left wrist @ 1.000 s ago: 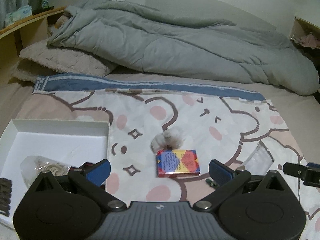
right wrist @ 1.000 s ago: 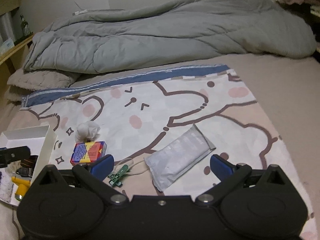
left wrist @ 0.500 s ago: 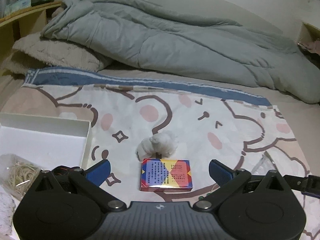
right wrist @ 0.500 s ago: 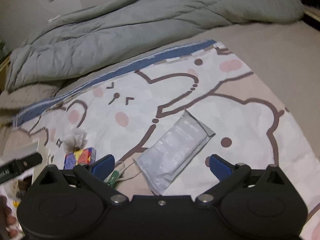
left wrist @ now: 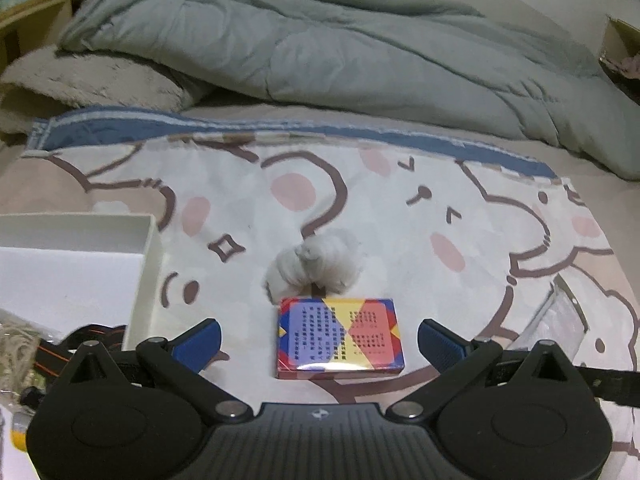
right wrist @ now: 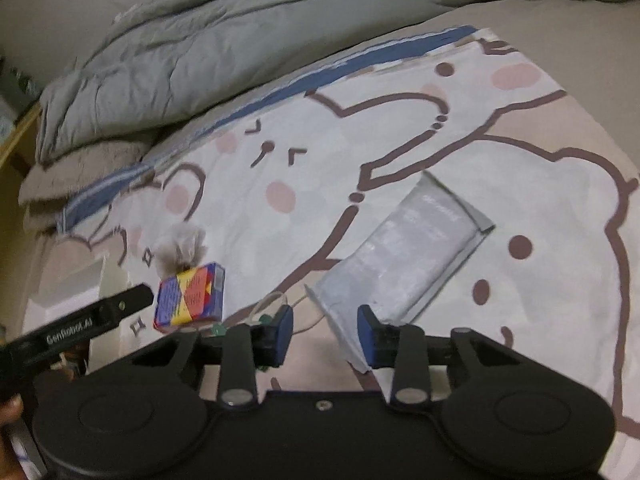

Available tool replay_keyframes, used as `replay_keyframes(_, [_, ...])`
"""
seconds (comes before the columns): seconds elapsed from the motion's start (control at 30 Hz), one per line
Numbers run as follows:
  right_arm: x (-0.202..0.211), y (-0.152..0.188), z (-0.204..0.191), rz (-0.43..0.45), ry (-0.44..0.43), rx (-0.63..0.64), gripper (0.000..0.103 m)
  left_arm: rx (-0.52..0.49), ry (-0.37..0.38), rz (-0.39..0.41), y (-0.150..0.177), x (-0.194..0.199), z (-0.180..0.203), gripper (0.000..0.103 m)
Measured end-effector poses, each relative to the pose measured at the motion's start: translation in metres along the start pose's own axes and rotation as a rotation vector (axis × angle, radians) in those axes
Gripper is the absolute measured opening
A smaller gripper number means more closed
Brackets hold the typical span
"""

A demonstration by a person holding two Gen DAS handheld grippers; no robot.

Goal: Organize objects
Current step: 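Grasp the colourful card box with the left tool while the right tool grasps the grey packet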

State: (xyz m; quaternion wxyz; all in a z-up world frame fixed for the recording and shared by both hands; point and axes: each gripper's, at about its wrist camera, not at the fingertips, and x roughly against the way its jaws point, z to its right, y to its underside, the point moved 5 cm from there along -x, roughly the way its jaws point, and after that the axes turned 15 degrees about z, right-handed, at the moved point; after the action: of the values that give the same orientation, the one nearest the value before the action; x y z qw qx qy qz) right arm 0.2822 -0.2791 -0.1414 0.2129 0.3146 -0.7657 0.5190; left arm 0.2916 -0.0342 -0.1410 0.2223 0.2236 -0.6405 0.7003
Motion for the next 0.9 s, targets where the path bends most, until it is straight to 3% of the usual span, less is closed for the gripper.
replay_keyframes(0.2, [-0.022, 0.013, -0.011, -0.055, 0.021, 0.123, 0.033, 0.023, 0.012, -0.055, 0.008, -0.019, -0.002, 0.103])
replay_keyframes(0.37, [-0.035, 0.022, -0.016, -0.07, 0.054, 0.237, 0.025, 0.034, 0.033, -0.078, 0.014, -0.031, 0.002, 0.103])
replay_keyframes(0.5, [-0.032, 0.023, -0.014, -0.055, 0.049, 0.288, 0.003, 0.044, 0.05, -0.087, 0.017, -0.041, 0.008, 0.103])
replay_keyframes(0.53, [-0.03, 0.024, -0.014, -0.054, 0.044, 0.304, 0.002, 0.042, 0.05, -0.091, 0.017, -0.043, 0.01, 0.103])
replay_keyframes(0.73, [-0.009, 0.029, -0.007, -0.061, -0.016, 0.392, 0.0, 0.002, 0.029, -0.085, 0.024, -0.048, 0.015, 0.103])
replay_keyframes(0.9, [0.014, 0.04, 0.005, -0.101, -0.078, 0.428, 0.0, 0.003, 0.026, -0.074, 0.029, -0.052, 0.015, 0.094])
